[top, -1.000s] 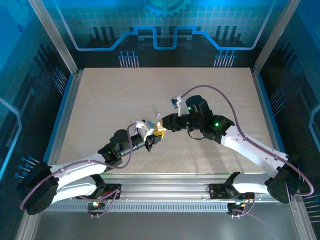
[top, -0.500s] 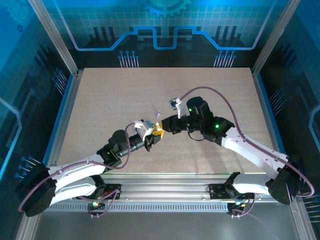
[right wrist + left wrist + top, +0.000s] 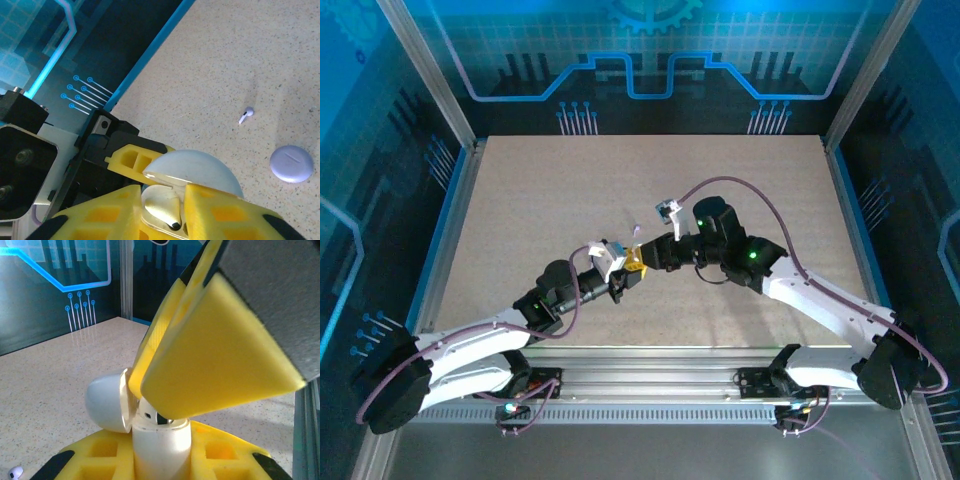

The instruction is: Insert the wireless bluetooth earbuds into the charging case

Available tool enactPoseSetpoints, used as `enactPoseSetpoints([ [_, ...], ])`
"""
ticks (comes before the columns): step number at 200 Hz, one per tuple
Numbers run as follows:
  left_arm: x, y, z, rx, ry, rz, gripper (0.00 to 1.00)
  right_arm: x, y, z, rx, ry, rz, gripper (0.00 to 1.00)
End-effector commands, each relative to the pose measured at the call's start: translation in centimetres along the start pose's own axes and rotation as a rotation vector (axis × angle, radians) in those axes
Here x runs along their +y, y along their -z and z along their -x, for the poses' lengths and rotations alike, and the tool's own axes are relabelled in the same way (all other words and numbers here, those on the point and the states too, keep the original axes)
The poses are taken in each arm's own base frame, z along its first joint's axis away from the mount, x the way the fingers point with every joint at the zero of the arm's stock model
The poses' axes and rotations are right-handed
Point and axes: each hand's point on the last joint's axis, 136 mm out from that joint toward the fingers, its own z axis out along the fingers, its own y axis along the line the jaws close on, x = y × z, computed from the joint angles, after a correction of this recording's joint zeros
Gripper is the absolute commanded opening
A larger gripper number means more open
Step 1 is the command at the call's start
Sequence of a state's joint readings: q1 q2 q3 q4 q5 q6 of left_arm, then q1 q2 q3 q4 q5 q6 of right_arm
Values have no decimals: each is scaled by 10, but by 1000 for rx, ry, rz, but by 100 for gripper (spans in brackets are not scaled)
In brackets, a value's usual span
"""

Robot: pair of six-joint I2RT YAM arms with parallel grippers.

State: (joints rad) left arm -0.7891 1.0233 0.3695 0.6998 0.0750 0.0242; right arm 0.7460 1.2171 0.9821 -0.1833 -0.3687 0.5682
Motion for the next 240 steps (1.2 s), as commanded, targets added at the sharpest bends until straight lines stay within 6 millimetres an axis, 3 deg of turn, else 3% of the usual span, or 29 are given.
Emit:
enactPoseSetpoints([
  [1, -7, 7, 45, -157, -27, -28, 18, 0, 1, -12, 48, -7, -18, 33],
  [52, -8, 8, 41, -140, -35, -32, 18, 5, 21, 2, 6, 28, -60, 36],
  [90, -11, 8, 34, -119, -50, -53, 18, -13, 51, 4, -2, 7, -144, 37],
  [121, -14, 8, 39, -139, -42, -69, 18, -51, 84, 0, -7, -84, -266, 37],
  [163, -16, 8, 43, -143, -47, -78, 18, -122, 123, -32, 125, -288, -521, 36],
  [240, -17, 7, 38, -122, -50, -80, 18, -215, 151, -60, 375, -372, -848, 34],
])
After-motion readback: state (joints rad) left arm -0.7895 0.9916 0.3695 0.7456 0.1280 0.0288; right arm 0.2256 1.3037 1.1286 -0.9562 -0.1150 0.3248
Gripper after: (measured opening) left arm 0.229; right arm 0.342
